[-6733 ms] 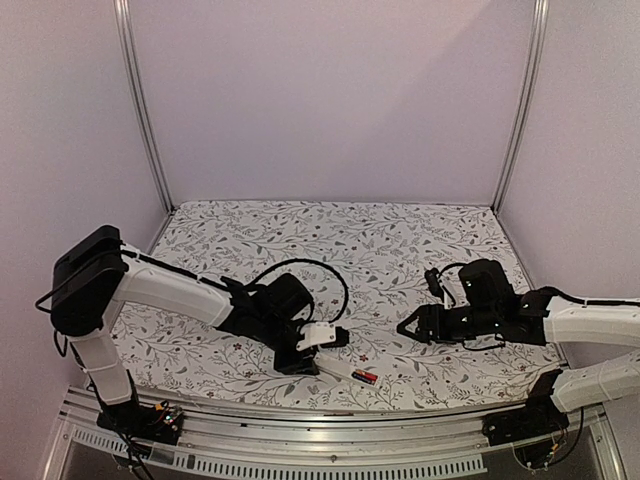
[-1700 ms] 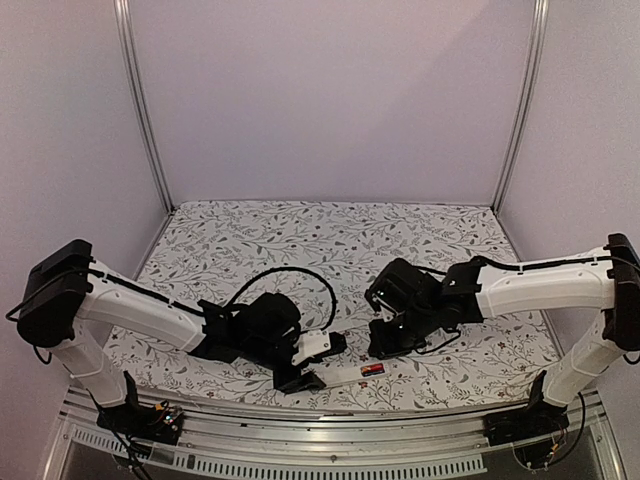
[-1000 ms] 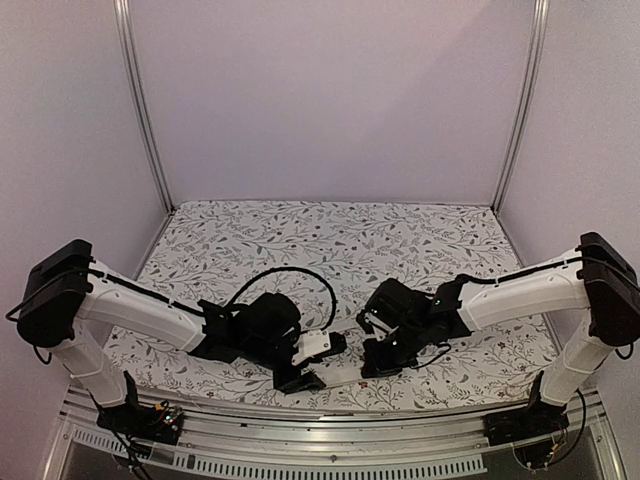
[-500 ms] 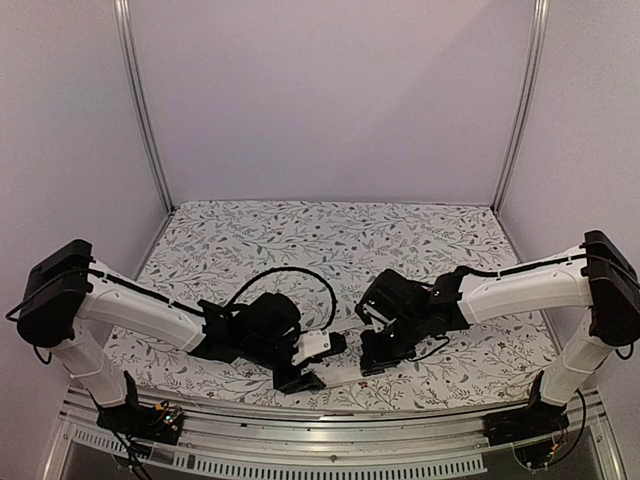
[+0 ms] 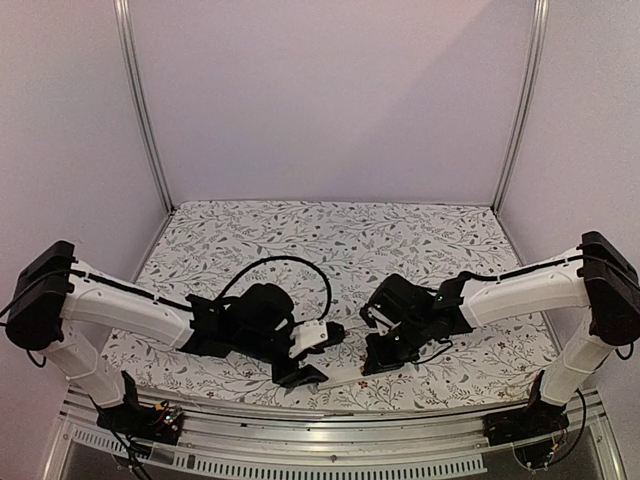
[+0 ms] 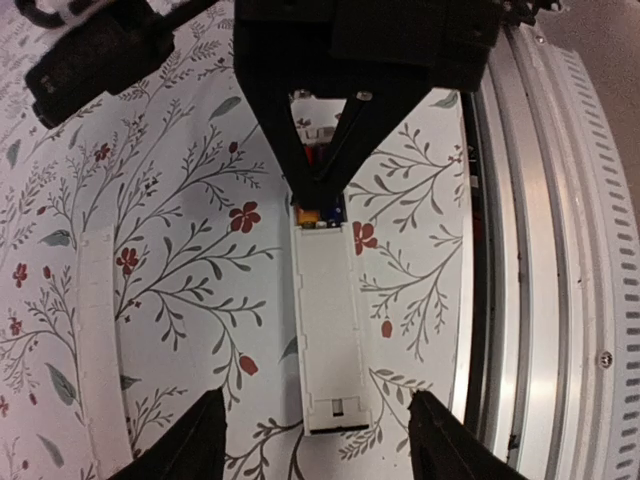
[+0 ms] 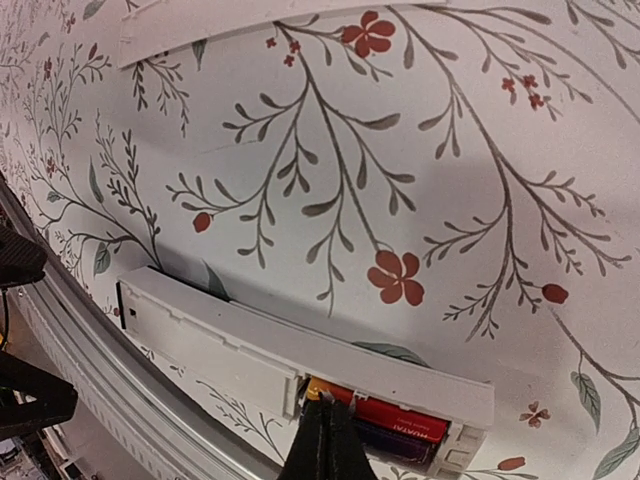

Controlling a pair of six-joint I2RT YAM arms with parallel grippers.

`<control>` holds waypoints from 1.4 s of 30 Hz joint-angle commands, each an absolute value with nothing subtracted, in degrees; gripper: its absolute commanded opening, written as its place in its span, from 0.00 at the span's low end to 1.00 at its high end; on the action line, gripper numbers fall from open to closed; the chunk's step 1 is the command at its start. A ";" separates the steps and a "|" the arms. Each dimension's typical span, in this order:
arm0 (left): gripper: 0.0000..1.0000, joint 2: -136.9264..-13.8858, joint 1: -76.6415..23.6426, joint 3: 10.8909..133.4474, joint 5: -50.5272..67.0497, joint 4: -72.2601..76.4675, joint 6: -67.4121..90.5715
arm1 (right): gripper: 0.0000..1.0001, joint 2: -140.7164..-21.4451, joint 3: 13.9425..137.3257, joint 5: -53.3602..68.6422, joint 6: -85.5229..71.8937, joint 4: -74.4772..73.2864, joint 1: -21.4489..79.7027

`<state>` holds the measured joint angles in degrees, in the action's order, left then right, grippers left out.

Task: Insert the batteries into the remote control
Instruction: Press the battery in the battery compartment, then move the right arm with the battery cover to the center of the board.

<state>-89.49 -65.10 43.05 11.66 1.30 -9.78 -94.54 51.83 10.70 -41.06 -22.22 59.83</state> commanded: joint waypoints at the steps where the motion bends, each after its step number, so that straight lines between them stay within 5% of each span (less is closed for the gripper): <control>1: 0.63 -87.94 -63.51 44.33 12.26 1.39 -9.14 | 0.00 -95.77 49.52 9.11 -40.50 -24.65 59.50; 8: 0.78 -91.41 -55.09 51.85 7.96 -6.16 -5.90 | 0.04 -90.86 54.49 8.55 -38.66 -25.15 59.46; 13: 0.88 -96.66 -49.05 57.12 8.87 -13.49 -4.15 | 0.29 -86.45 56.68 7.83 -35.12 -25.10 57.41; 19: 0.88 -98.06 -48.49 57.71 9.67 -17.63 -6.19 | 0.61 -84.97 57.83 7.19 -29.31 -22.76 50.62; 35: 0.83 -107.06 -47.27 63.90 8.87 -27.20 -17.07 | 0.65 -95.92 59.80 21.00 -19.67 -11.01 42.98; 42: 0.72 -109.72 -47.08 63.02 10.61 -28.53 -16.37 | 0.64 -101.01 60.45 21.57 -20.87 -9.90 42.98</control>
